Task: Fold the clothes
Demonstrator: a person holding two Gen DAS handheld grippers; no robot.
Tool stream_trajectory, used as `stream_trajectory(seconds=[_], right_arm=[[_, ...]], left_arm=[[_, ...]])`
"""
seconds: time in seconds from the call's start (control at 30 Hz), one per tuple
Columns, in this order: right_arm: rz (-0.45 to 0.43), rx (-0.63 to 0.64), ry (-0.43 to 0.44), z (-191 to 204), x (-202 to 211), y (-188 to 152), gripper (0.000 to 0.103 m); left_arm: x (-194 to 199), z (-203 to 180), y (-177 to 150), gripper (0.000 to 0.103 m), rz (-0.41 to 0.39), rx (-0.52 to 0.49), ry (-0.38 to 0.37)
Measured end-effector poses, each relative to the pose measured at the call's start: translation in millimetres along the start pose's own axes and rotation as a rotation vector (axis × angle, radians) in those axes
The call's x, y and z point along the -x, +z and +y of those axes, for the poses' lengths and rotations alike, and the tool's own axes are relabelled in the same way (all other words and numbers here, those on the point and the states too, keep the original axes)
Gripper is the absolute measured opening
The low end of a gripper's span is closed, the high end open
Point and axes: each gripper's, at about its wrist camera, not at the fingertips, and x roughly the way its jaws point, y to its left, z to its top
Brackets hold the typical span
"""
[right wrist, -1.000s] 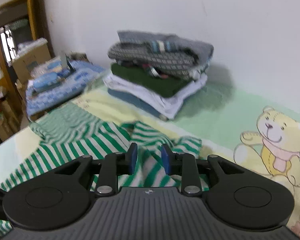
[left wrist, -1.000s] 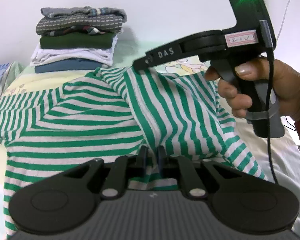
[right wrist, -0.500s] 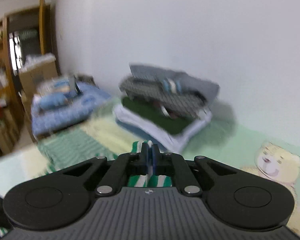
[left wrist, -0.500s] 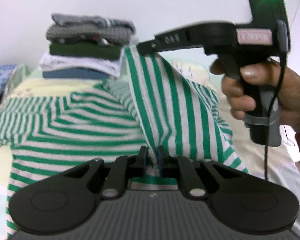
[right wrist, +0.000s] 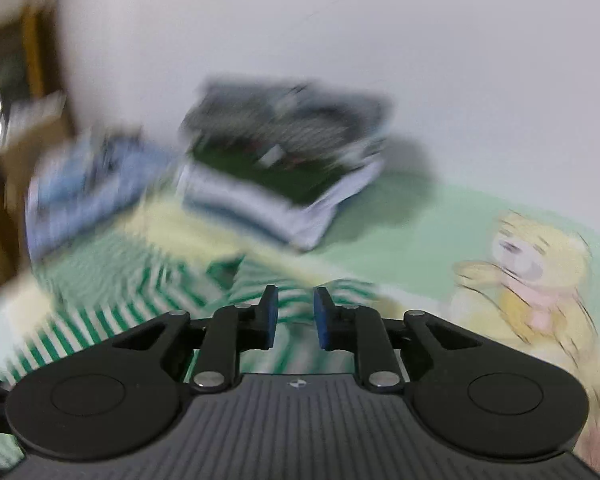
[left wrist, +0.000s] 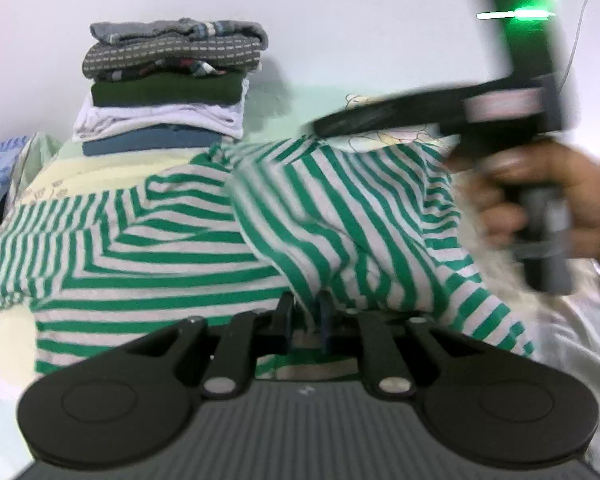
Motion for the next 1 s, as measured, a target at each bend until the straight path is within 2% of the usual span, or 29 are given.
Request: stream_trajectory(seconds=[0.07,0.17,0.23,0.33,0.37,0.4,0.47,0.53,0.57,0.63,0.67,0.73,0.8,0.9,1.0], right_arm=[[0.018,-0.131,-0.042,-29,12,0,0.02],[0.159,-0.296,-0.177,-67,4,-16,0.018],[0.135,-0.346,-0.21,-78,21,-28,0.018],[0.025,-0.368,-0.186,-68,76,-46,0.018],[0.016,-0.364,-0.2,-62,96,-55,0.019],[0.016,-0.353,-0.216,-53,116,-65,0.019],[0.03,-0.332,-0.238,-30,155,-88,0.019],[0.057,-0.312,-0.251,-3,192,-115,0.023],[0.074,-0.317,-0.264,8,205,-124,0.03],[0.126,-0.304,-0.297,38,233,-151,0.034],[0.151,-0.302,-0.31,48,243,-161,0.035],[0.202,-0.299,-0.337,67,261,-182,0.037],[0.248,-0.313,-0.354,81,278,-200,0.038],[0.298,-0.348,-0.39,92,298,-224,0.038],[0.296,-0.408,-0.4,94,309,-242,0.038]], left_arm=[[0,6,0,0.015,0.005,-0.004,0.001],[-1,15,1,0.014,0.012,-0.009,0.001],[-2,17,4,0.011,0.028,-0.003,-0.016],[1,25,12,0.012,0.037,0.019,-0.122],[1,28,14,0.017,0.043,0.031,-0.153],[2,30,16,0.029,0.048,0.042,-0.184],[1,31,17,0.038,0.051,0.033,-0.215],[-8,30,17,0.039,0.074,-0.009,-0.228],[-13,31,17,0.041,0.092,-0.004,-0.251],[-24,33,18,0.042,0.129,0.007,-0.296],[-29,34,19,0.039,0.14,0.021,-0.317],[-34,32,24,0.026,0.152,0.037,-0.338],[-34,26,30,0.008,0.15,0.024,-0.333],[-30,16,37,0.003,0.131,-0.033,-0.308],[-21,16,43,0.003,0.113,-0.062,-0.291]])
